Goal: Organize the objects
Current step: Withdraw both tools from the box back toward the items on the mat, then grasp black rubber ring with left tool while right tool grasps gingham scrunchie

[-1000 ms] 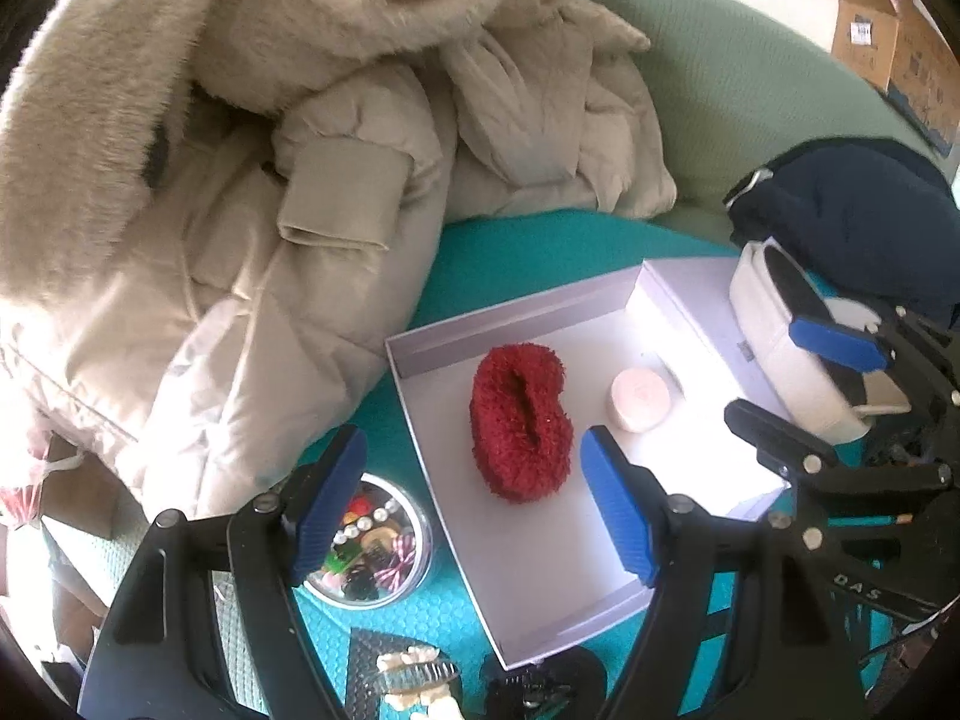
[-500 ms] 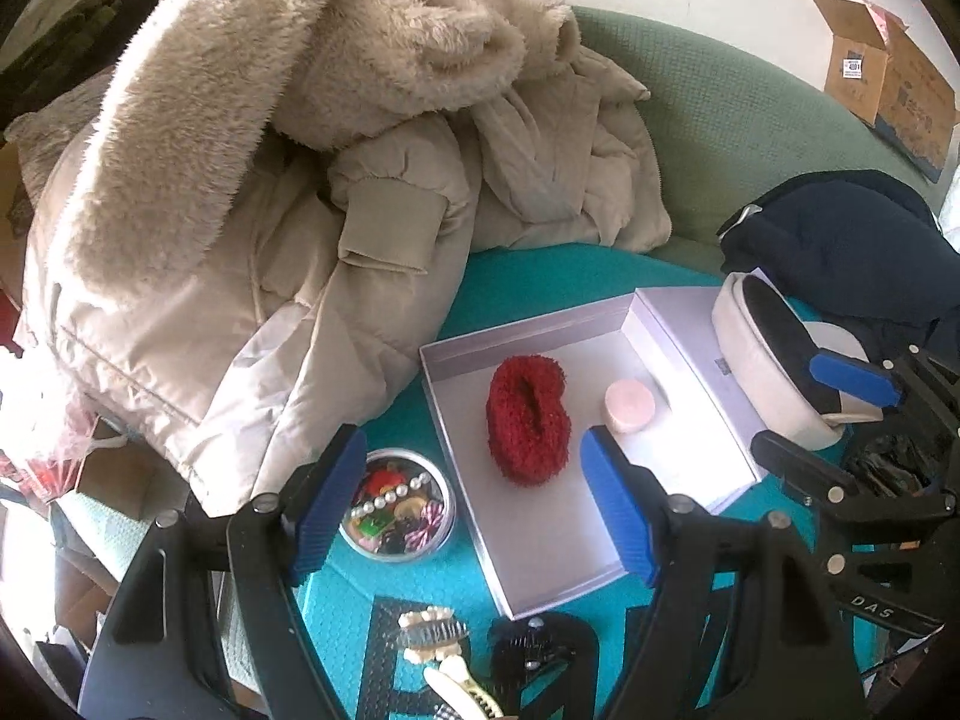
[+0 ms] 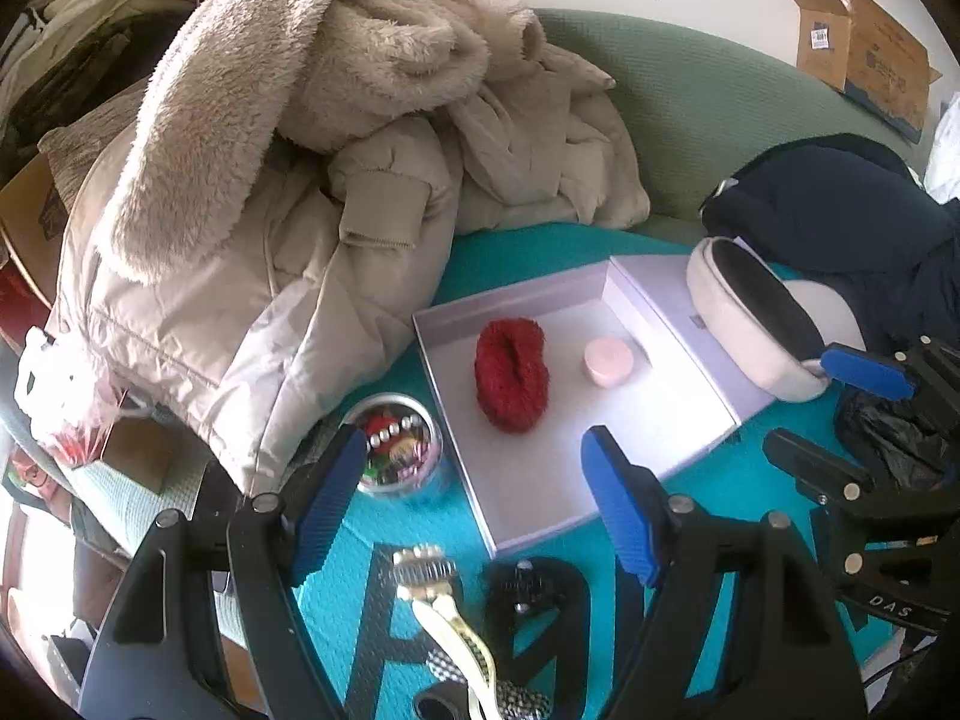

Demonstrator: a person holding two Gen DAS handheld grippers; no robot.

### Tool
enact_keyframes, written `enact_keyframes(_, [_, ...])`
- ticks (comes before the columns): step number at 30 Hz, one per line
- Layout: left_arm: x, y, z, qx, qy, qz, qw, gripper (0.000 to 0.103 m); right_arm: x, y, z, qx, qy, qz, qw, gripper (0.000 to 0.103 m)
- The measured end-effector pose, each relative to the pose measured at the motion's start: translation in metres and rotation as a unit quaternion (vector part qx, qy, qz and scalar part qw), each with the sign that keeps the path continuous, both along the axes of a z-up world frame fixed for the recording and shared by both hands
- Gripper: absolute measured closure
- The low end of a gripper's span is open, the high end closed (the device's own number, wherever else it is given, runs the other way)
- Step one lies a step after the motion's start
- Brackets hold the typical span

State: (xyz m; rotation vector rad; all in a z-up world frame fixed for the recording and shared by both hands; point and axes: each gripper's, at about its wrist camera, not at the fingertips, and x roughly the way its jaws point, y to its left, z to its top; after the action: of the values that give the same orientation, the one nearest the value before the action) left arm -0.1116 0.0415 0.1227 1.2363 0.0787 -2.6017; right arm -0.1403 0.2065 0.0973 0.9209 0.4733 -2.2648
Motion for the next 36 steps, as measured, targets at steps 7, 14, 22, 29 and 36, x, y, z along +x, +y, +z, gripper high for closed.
enact_keyframes(7, [0.033,0.014,-0.007,-0.007,-0.009,-0.001,0.9999,0.030,0.031,0.013,-0.012,-0.001,-0.015,0.005,1.000,0.041])
enact_keyframes(14, [0.070,0.019,-0.012,-0.009,-0.011,0.010,0.9998,0.030,0.060,0.014,-0.030,-0.004,-0.032,0.023,0.999,0.041])
enact_keyframes(22, [0.111,0.011,-0.022,0.000,-0.016,0.032,0.9994,0.030,0.088,0.009,-0.045,-0.013,-0.046,0.052,0.997,0.041])
enact_keyframes(29, [0.145,0.002,-0.033,0.008,-0.023,0.055,0.9982,0.030,0.108,-0.002,-0.055,-0.018,-0.056,0.083,0.995,0.041])
enact_keyframes(36, [0.169,-0.005,-0.047,0.014,-0.030,0.066,0.9973,0.030,0.123,-0.018,-0.064,-0.015,-0.066,0.118,0.991,0.041])
